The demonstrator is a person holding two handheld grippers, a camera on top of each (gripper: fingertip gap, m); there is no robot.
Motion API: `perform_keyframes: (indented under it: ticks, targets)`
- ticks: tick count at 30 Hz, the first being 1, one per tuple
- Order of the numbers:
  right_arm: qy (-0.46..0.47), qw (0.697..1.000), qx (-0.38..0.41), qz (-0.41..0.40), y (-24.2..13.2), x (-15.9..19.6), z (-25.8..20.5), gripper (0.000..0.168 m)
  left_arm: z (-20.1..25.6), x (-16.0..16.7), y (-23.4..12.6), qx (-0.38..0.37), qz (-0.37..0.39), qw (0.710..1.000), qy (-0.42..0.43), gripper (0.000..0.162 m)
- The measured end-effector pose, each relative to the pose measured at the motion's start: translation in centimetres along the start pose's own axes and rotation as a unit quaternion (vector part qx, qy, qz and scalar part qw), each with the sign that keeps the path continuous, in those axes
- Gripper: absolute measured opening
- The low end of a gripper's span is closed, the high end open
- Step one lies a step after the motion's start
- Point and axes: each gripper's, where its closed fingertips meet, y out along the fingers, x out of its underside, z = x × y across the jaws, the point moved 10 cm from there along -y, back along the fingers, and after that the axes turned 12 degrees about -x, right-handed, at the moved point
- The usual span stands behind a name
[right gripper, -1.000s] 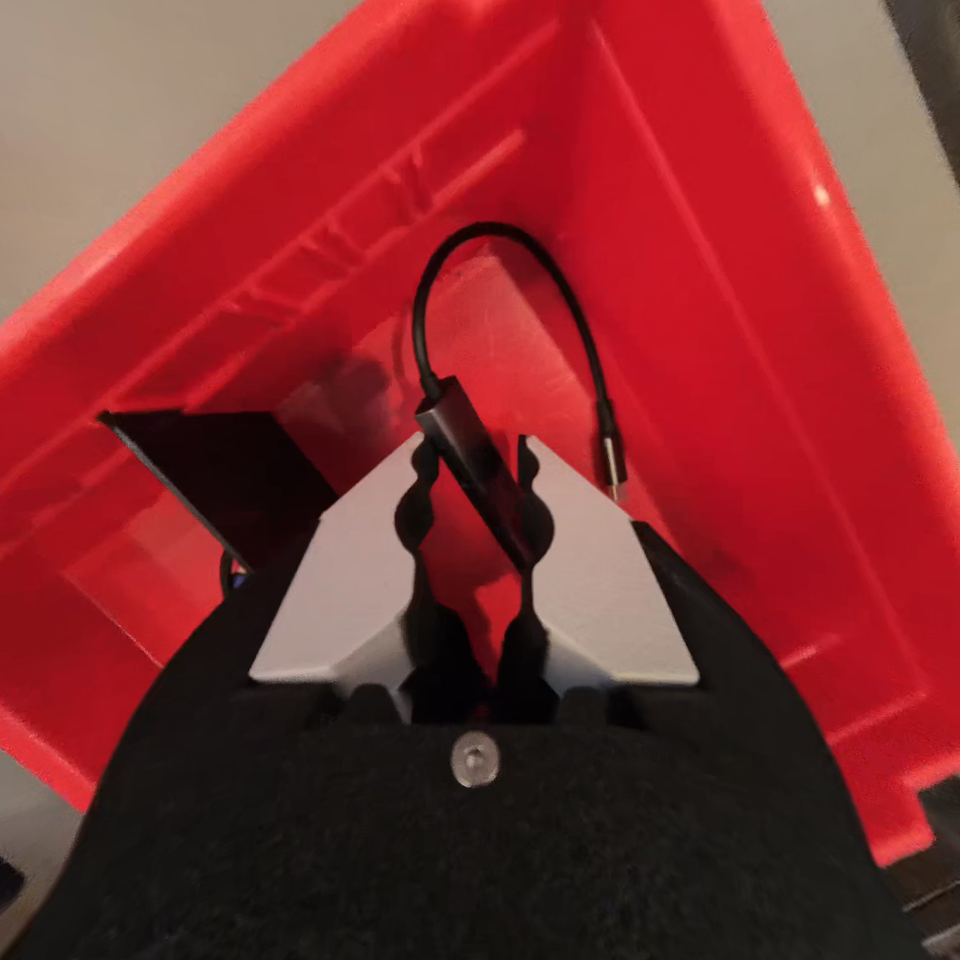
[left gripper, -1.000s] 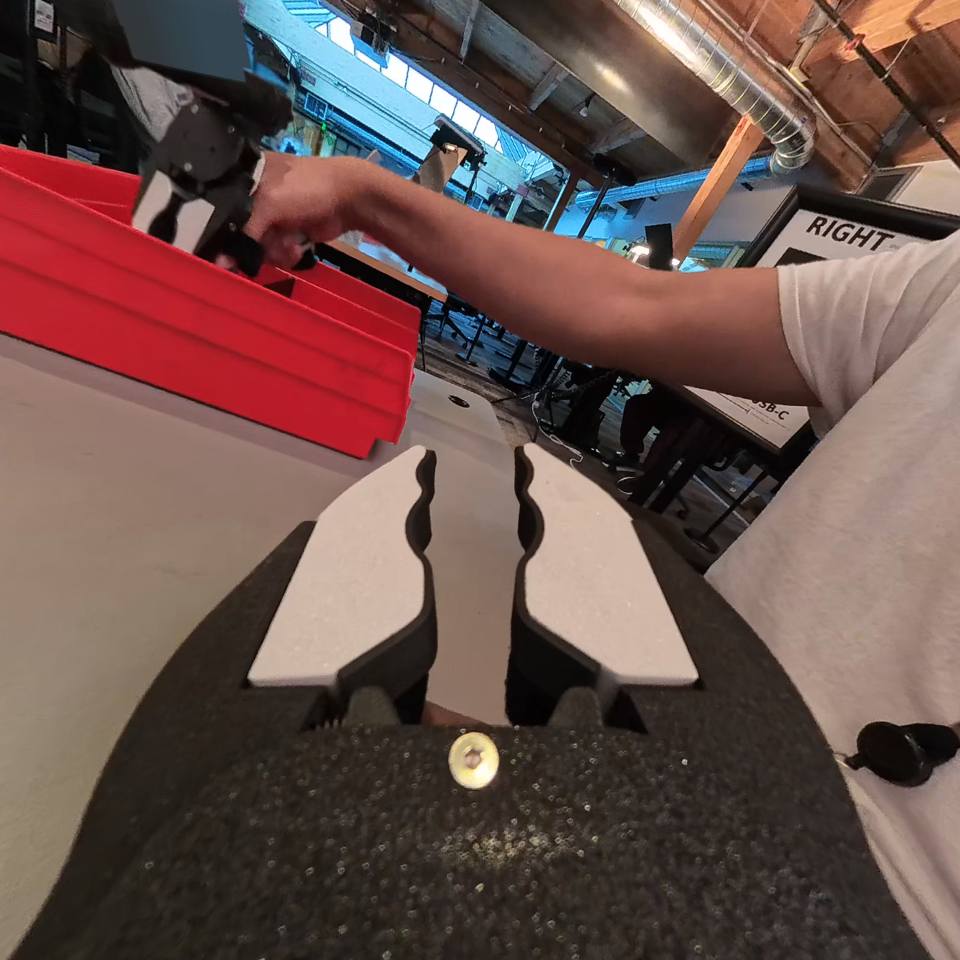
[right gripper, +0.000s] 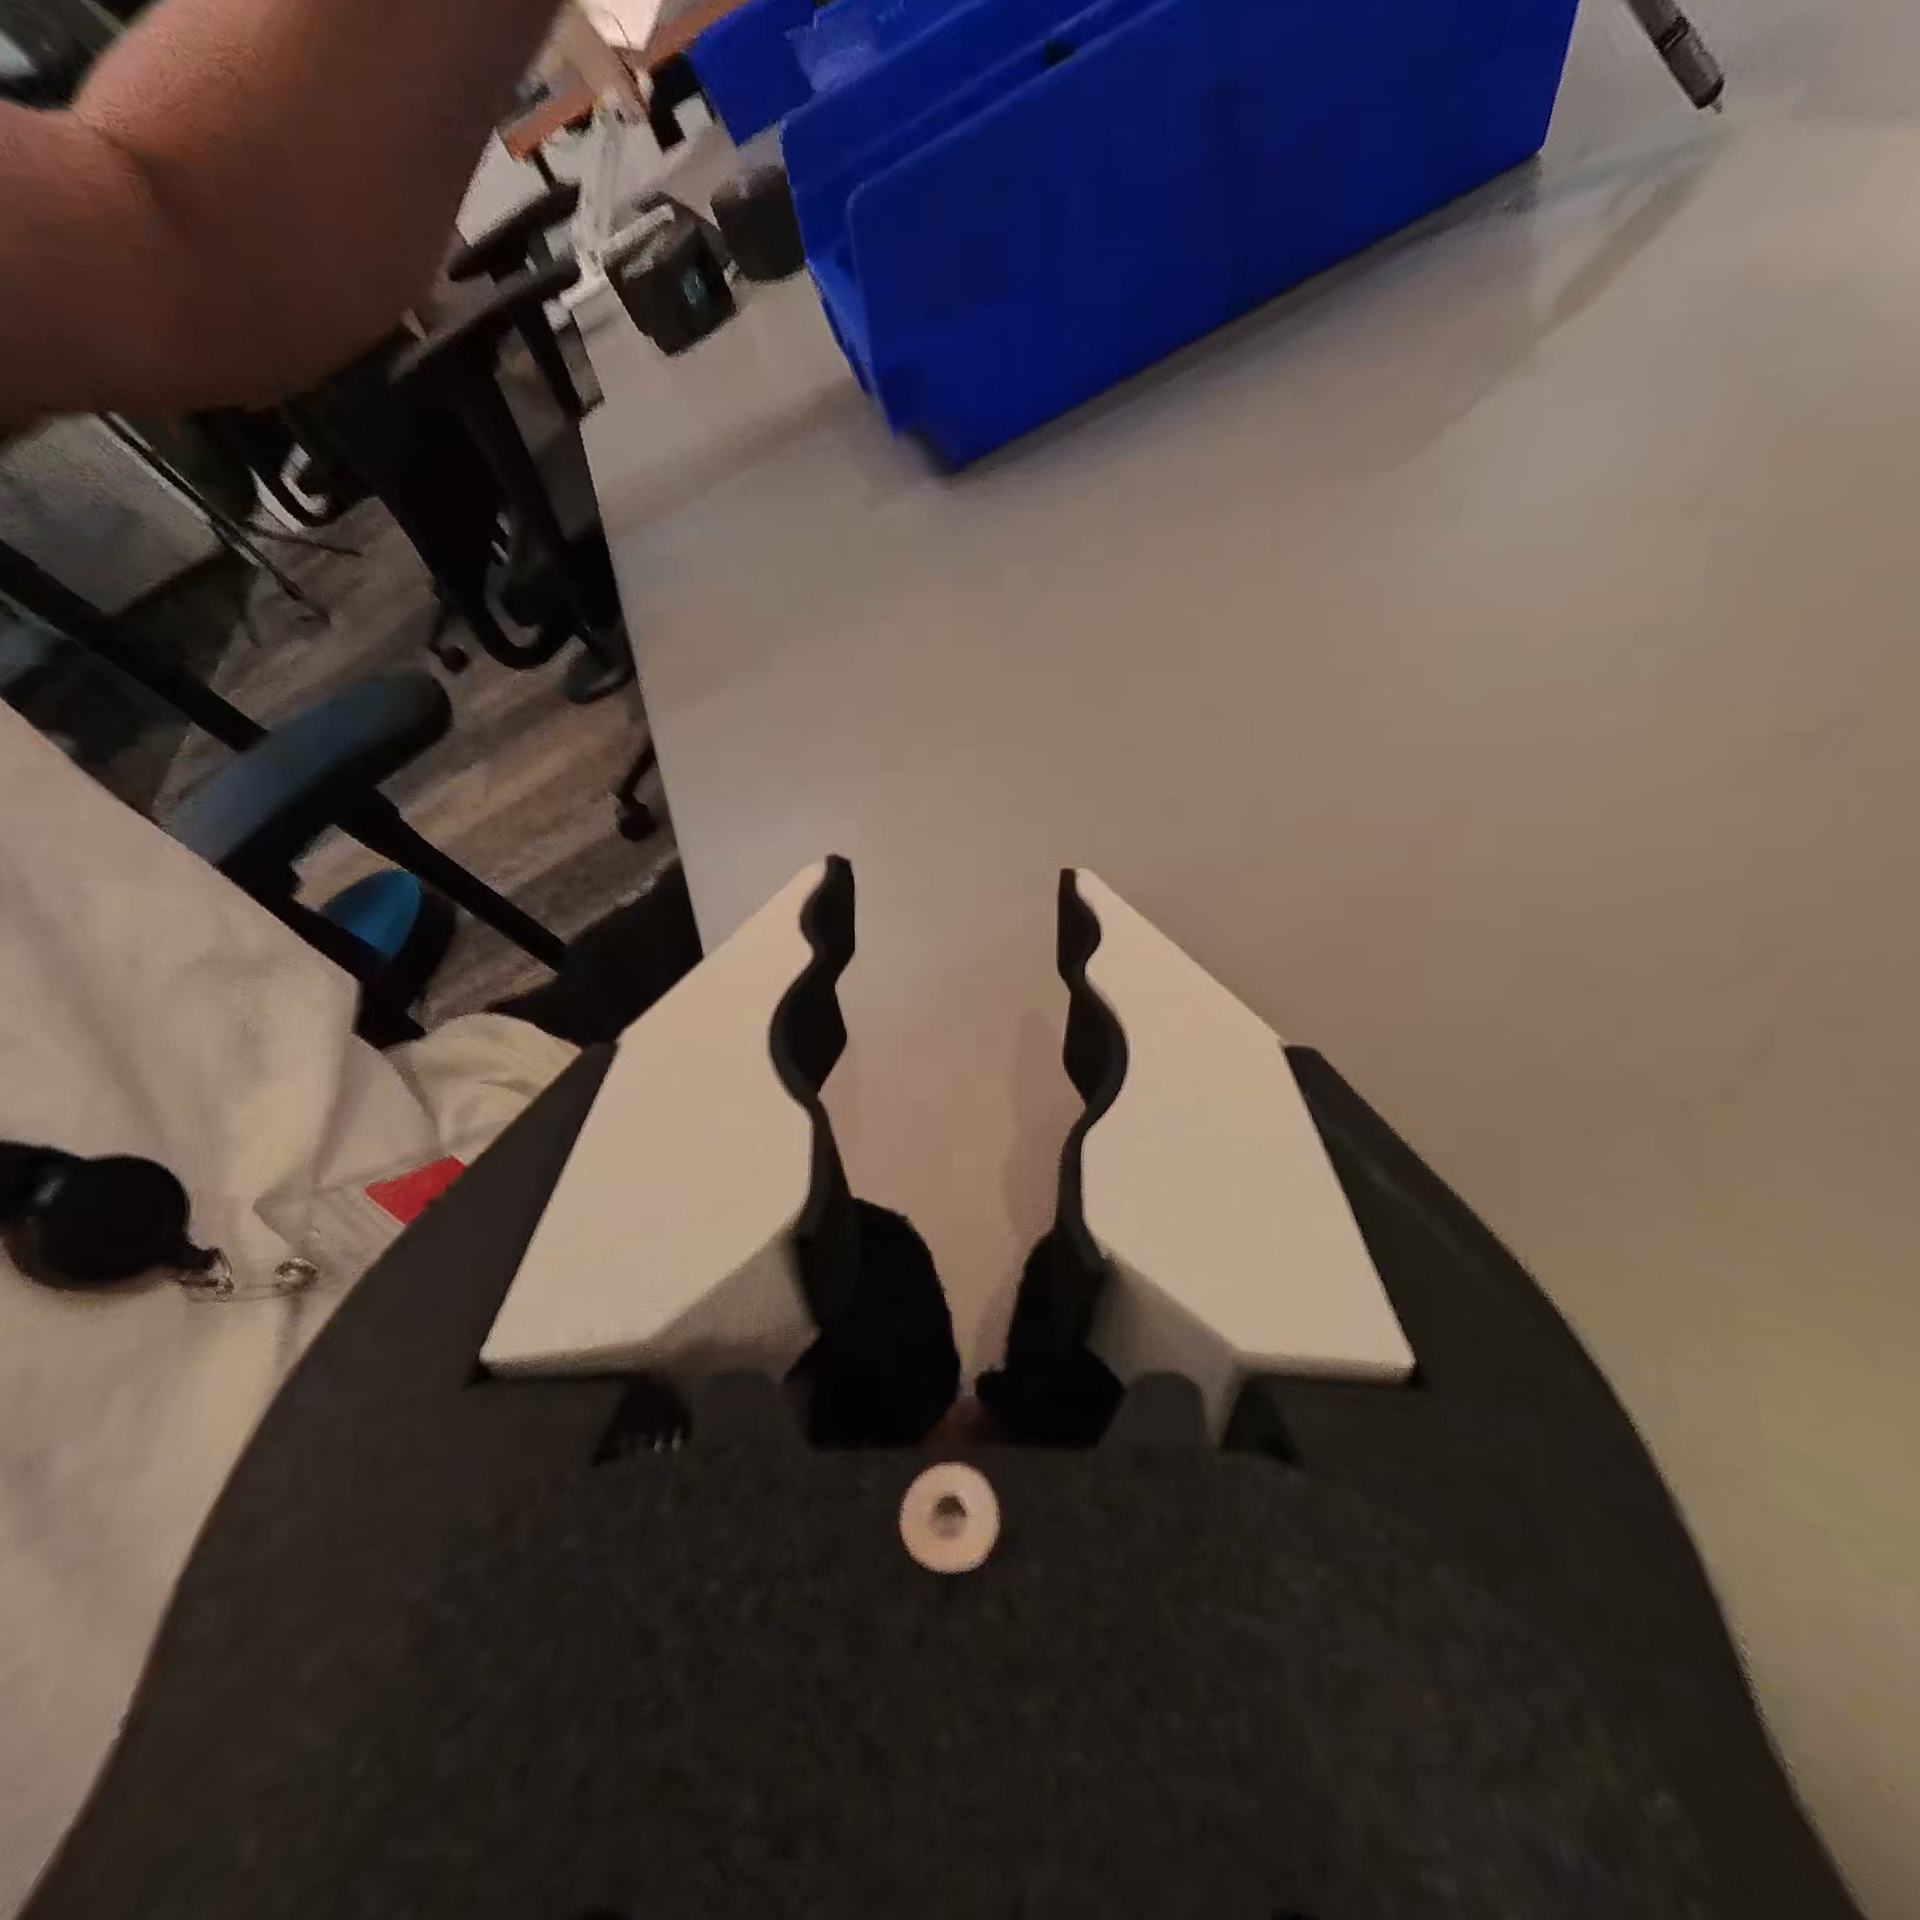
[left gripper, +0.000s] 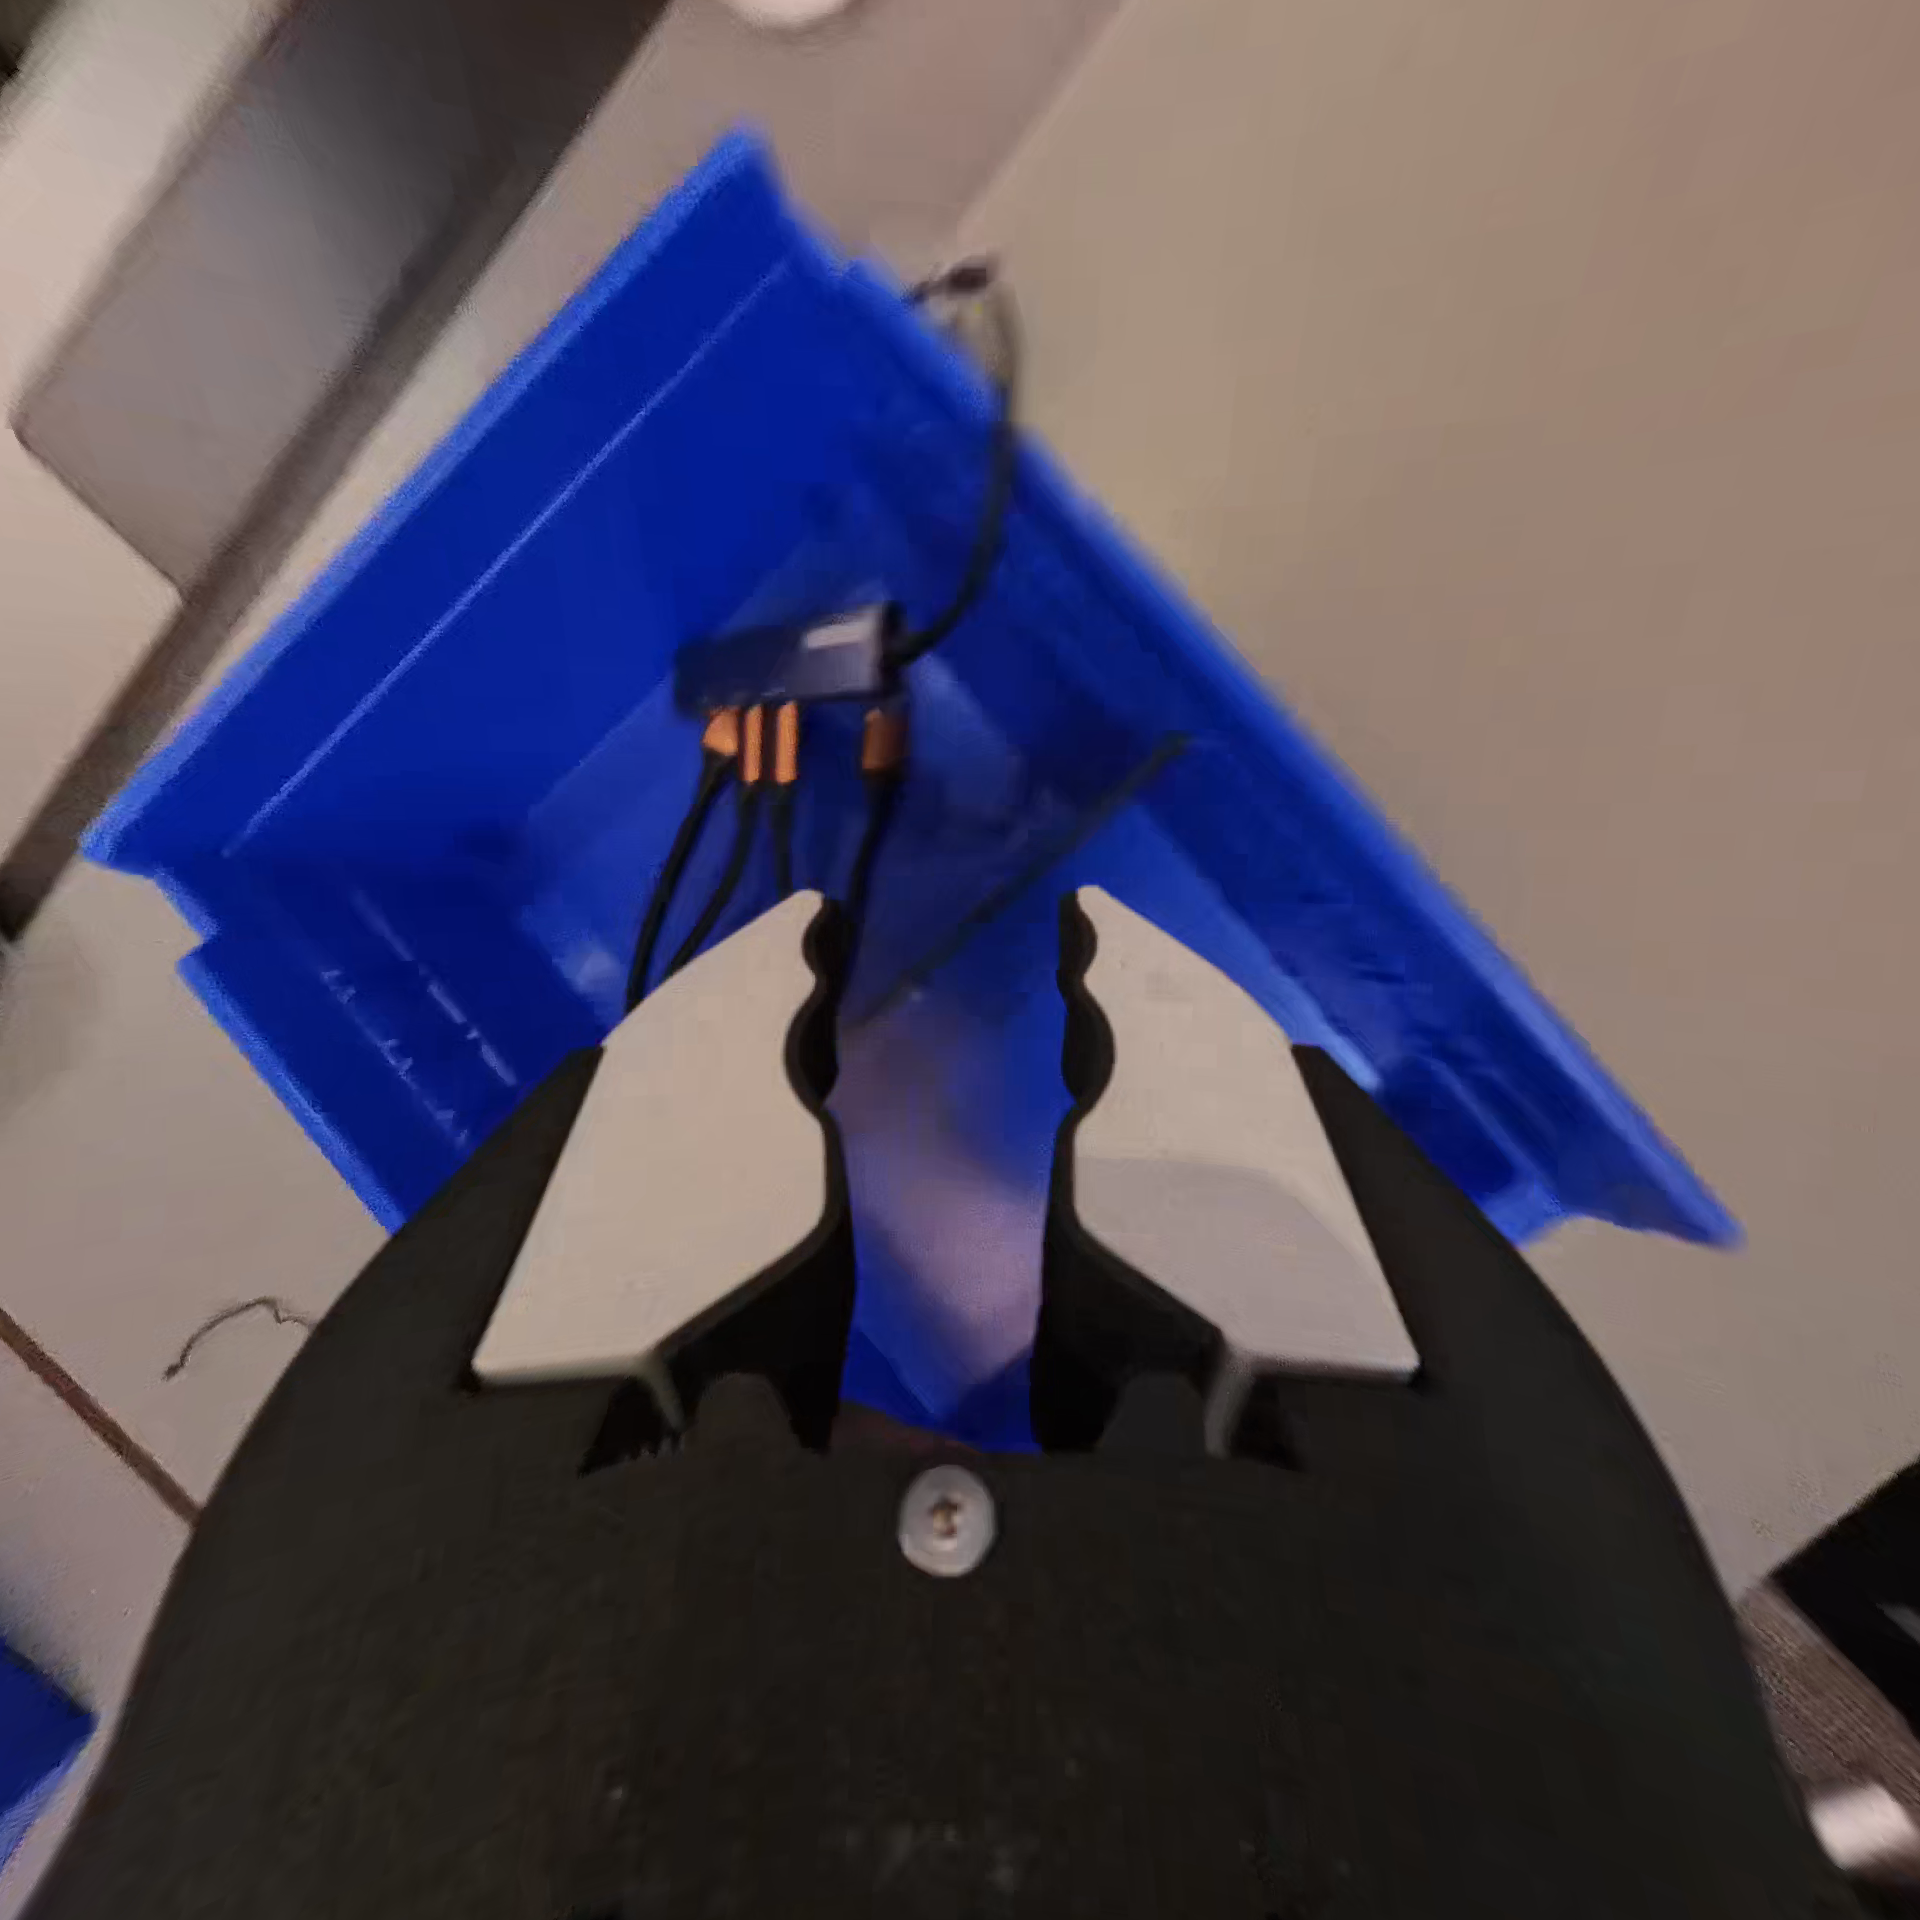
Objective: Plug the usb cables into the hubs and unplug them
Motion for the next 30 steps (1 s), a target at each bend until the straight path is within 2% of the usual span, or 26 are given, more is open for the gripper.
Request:
perform_keyframes:
  ticks: [4, 7, 10, 13, 14, 18, 23, 27, 30]
  targets:
    - [0.065, 0.995, -0.041, 0.065, -0.5, -1.0, 0.9, 0.037, -2.6, -1.1, 6.4, 0.020, -0.099, 0.995, 0.004, 0.040]
    - [0.087, 0.990, -0.053, 0.095, -1.3, -1.0, 1.2, 0.036, -3.1, -1.7, 9.4, 0.042, -0.140, 0.989, 0.013, 0.038]
    - [0.089, 0.990, -0.043, 0.099, -2.0, -0.8, 1.5, 0.035, -3.0, -1.7, 10.9, 0.042, -0.172, 0.983, 0.044, 0.026]
    - [0.088, 0.991, -0.034, 0.098, -2.4, -0.7, 1.7, 0.035, -2.7, -1.9, 10.4, 0.018, -0.173, 0.982, 0.070, 0.015]
    - [0.089, 0.990, -0.035, 0.101, -2.4, -0.7, 1.6, 0.035, -2.6, -2.1, 9.9, -0.006, -0.161, 0.984, 0.079, 0.010]
    - [0.090, 0.990, -0.025, 0.102, -2.5, -0.8, 1.6, 0.035, -2.9, -2.9, 6.4, -0.093, -0.088, 0.988, 0.089, 0.008]
    - [0.077, 0.992, -0.001, 0.102, -2.6, -0.9, 1.3, 0.035, -2.4, -4.5, -1.4, -0.154, 0.043, 0.985, 0.060, 0.008]
    - [0.033, 0.991, 0.034, 0.124, -2.9, -1.5, 0.7, 0.036, -0.4, -6.2, -8.8, -0.086, 0.188, 0.978, -0.005, 0.008]
    - [-0.049, 0.983, 0.071, 0.162, -3.4, -2.6, 0.1, 0.037, 1.9, -7.3, -13.3, 0.048, 0.302, 0.950, -0.059, 0.007]
